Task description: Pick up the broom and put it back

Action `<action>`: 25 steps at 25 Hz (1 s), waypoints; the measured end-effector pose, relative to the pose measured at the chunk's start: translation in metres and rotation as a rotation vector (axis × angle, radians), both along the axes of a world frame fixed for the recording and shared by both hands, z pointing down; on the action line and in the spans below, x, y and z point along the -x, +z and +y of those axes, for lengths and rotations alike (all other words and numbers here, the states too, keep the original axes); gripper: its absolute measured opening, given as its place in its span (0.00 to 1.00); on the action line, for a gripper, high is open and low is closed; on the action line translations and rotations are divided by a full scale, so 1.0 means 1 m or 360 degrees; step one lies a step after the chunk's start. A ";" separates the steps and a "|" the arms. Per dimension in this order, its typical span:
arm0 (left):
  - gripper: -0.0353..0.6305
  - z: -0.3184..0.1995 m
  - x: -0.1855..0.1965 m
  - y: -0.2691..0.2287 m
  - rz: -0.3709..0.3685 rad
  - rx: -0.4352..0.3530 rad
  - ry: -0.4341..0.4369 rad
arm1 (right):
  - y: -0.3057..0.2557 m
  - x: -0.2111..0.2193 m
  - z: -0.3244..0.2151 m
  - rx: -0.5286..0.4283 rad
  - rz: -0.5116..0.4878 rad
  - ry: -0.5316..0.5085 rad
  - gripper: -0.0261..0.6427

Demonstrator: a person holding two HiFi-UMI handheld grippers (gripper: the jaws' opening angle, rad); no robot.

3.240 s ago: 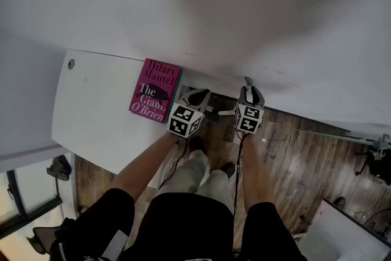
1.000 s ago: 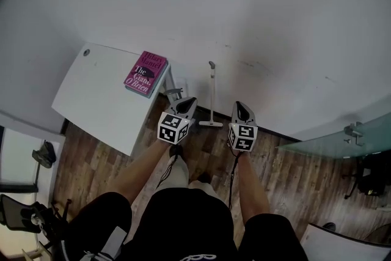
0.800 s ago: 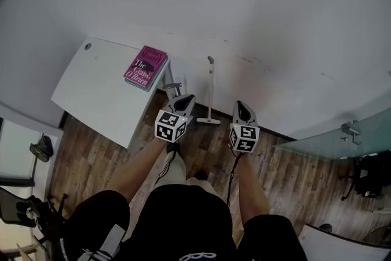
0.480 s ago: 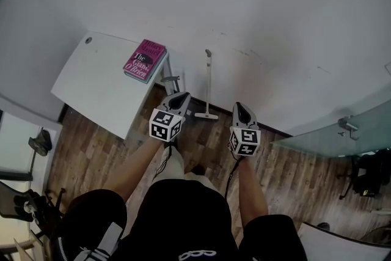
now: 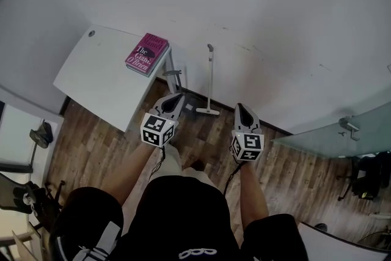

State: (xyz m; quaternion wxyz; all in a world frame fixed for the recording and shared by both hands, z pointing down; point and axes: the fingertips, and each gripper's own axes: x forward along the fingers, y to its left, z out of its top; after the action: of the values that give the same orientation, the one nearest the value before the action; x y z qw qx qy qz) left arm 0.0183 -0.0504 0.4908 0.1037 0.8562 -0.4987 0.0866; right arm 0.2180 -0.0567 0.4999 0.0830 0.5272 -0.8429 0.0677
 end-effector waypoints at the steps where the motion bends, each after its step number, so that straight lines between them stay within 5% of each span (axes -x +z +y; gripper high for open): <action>1: 0.08 0.000 0.002 -0.001 0.0001 -0.0004 -0.0009 | -0.001 0.001 0.001 -0.0001 -0.0006 -0.0003 0.07; 25: 0.08 0.008 0.033 -0.006 0.0020 -0.0006 -0.0143 | 0.006 0.017 0.002 0.0045 0.0018 -0.0046 0.07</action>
State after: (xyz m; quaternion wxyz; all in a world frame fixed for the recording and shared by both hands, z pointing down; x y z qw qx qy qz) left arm -0.0143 -0.0421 0.4852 0.1091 0.8336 -0.5361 0.0756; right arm 0.2011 -0.0546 0.5061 0.0960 0.5142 -0.8490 0.0753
